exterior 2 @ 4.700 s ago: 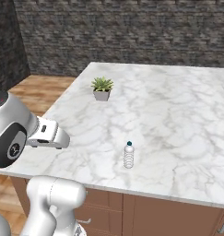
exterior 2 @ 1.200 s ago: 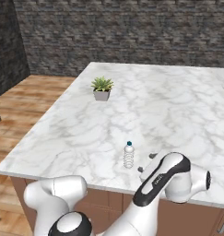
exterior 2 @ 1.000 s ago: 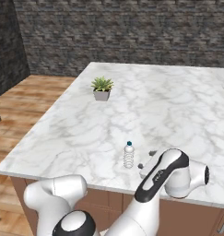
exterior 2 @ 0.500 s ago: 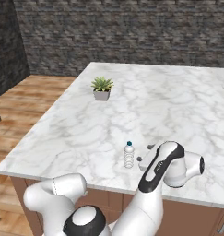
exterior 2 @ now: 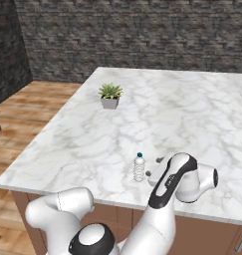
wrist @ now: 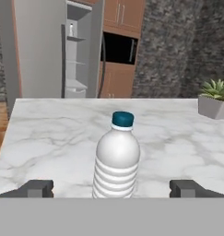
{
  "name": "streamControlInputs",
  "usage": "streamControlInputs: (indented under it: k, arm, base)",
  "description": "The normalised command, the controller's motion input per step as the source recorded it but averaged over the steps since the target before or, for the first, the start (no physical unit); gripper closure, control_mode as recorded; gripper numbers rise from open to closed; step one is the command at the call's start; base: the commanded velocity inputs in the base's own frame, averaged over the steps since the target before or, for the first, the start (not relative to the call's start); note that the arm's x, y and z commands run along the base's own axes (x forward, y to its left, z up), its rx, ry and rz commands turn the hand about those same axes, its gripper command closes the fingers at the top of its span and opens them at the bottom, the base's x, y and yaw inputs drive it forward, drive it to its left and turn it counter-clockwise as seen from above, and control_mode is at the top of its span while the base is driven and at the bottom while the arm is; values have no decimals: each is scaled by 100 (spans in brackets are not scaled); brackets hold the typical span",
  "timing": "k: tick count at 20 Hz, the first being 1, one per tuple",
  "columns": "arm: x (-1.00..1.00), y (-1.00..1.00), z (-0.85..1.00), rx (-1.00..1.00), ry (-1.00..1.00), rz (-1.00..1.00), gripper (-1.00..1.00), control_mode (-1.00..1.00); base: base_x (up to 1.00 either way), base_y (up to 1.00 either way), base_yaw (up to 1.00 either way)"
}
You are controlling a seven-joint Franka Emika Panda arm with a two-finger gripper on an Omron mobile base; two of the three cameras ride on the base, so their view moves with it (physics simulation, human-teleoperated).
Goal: Take the bottled waters from the counter and place them in the freezer to freeze. Close the freezer door after placing the bottles.
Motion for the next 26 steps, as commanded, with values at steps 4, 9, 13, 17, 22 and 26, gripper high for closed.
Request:
streamControlInputs:
  k: [4, 9, 13, 17, 22, 26]
  arm:
    - [-6, 51, 0, -1, 0, 6, -100, -100]
    - [0, 26, 0, -1, 0, 3, -100, -100]
    - [3, -3, 0, 0, 0, 0, -100, -100]
    - [5, -17, 0, 0, 0, 0, -100, -100]
    - [10, 0, 0, 0, 0, 0, -100, -100]
    - [6, 0, 0, 0, 0, 0, -100, -100]
  base:
    - [0, 0, 0]
    - [0, 0, 0]
    - [0, 0, 0]
    - [0, 0, 0]
    - [0, 0, 0]
    - [0, 0, 0]
